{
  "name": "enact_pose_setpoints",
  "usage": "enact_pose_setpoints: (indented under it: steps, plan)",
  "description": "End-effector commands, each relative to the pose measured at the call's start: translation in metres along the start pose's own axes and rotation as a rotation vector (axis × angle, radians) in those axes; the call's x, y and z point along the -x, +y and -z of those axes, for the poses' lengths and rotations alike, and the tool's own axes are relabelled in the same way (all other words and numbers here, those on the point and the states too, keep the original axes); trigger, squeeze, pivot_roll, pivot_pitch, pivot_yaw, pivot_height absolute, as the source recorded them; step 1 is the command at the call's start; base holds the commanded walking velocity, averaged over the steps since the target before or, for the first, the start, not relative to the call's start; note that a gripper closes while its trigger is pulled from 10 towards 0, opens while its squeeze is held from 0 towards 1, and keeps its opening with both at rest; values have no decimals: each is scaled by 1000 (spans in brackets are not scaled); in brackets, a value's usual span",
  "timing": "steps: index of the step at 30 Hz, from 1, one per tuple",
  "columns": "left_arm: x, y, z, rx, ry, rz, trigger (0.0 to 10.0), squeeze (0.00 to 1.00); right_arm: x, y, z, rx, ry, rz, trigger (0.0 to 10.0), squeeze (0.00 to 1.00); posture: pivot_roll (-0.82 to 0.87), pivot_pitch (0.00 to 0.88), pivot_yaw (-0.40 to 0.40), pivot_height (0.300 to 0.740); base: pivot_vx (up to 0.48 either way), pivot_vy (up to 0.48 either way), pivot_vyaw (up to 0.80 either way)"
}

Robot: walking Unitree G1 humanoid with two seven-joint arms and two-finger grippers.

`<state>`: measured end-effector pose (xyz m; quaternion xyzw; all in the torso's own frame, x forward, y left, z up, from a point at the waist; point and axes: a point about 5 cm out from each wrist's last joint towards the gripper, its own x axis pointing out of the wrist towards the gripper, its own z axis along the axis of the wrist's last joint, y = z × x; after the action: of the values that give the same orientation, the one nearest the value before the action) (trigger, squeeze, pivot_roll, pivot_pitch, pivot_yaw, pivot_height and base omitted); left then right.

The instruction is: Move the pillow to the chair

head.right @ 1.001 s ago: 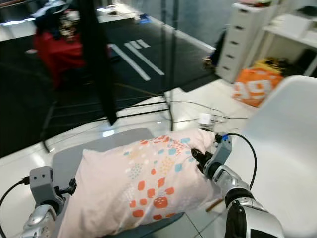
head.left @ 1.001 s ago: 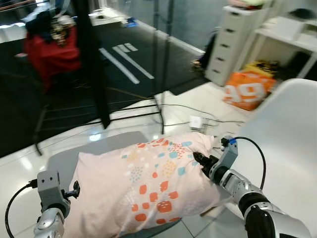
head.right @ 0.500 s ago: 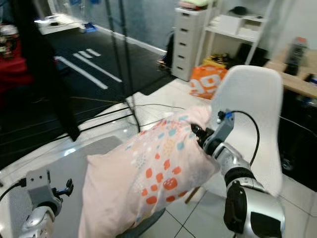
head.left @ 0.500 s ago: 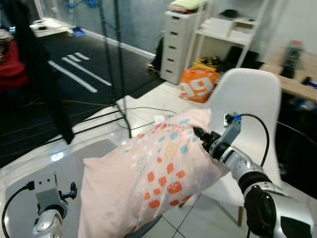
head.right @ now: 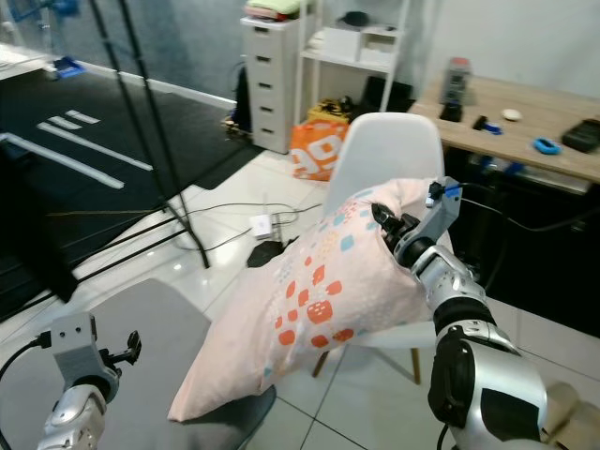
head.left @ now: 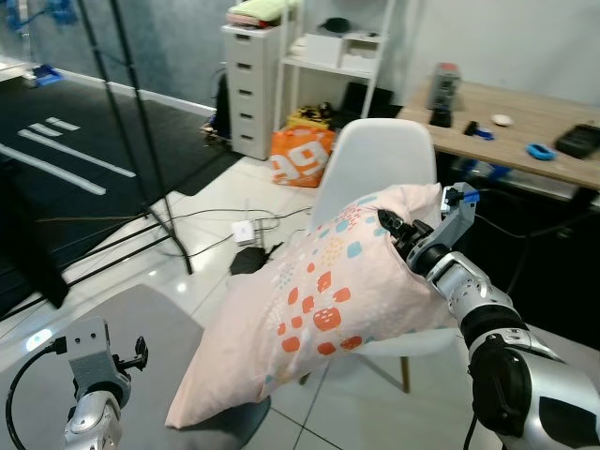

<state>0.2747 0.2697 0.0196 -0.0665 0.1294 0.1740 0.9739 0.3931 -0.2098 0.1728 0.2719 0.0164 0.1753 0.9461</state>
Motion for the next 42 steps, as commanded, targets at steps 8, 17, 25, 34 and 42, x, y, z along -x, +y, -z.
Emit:
enact_pose_setpoints:
  steps: [8,17,25,34,42]
  plan:
    - [4,7,7,13,16,-24,10000,0,-8,15,-19,32,-88,-89,10000,0,-68,86,-32,731,0,0,-719]
    - [5,6,6,10,5,-9,10000,0,-6,15,-2,28,-57,-103,10000,0,-66,87,-28,731,0,0,-372]
    - [5,4,7,11,-2,8,10000,0,-7,18,7,32,-39,-122,10000,0,-68,88,-29,731,364,0,0]
    - [6,3,8,14,-1,16,10000,0,-7,19,5,41,-41,-129,10000,0,-72,89,-31,731,382,0,0]
    - [7,3,9,17,1,19,10000,0,-7,18,4,50,-36,-128,10000,0,-72,87,-31,731,386,0,0]
